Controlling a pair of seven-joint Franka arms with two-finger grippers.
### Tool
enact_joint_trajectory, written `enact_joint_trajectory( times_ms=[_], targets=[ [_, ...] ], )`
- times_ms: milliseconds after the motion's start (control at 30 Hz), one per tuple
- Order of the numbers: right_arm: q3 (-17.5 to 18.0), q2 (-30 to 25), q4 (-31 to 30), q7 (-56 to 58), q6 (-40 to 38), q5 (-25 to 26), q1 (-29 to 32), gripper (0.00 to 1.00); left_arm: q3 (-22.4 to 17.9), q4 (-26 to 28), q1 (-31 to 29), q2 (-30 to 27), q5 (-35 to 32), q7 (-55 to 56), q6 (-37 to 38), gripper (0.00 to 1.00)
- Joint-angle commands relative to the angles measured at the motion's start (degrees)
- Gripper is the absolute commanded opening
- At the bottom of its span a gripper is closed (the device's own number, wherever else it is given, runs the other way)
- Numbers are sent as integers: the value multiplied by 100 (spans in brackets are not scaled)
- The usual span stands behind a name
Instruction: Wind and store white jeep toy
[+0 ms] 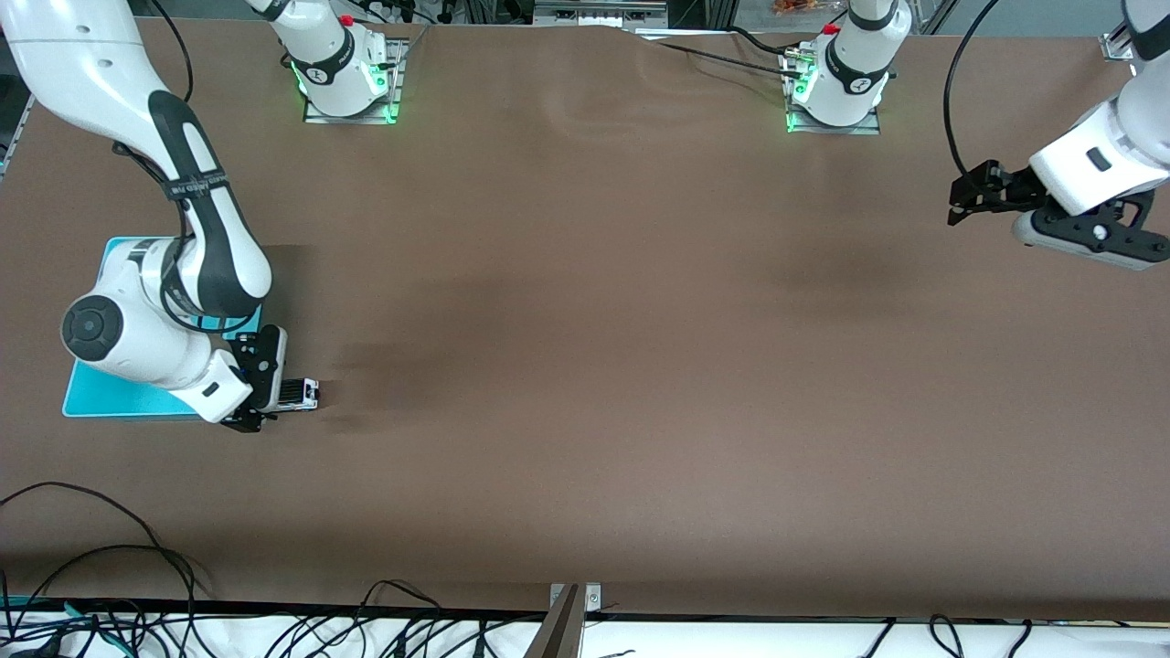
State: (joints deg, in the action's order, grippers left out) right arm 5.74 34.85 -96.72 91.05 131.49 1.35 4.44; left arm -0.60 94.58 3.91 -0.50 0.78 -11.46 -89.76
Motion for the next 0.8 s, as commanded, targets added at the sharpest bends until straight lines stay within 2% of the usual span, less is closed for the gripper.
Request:
enact_joint_trajectory(
  times_ms=[0,300,633,700,767],
  targets=[
    [24,137,30,282,131,93,92,100,-36,-238,13,129,63,-4,143,100],
    [24,242,-102,291,368,102,154,100,-1,-264,13,121,124,57,134,100],
    [24,251,-154,291,448,102,145,35,43,-264,83,86,133,4,-156,100],
    [24,251,-146,282,430,111,128,25,60,-273,101,77,133,4,-165,100],
    [24,242,-146,282,413,111,93,21,191,-264,84,59,124,4,-156,100]
  ],
)
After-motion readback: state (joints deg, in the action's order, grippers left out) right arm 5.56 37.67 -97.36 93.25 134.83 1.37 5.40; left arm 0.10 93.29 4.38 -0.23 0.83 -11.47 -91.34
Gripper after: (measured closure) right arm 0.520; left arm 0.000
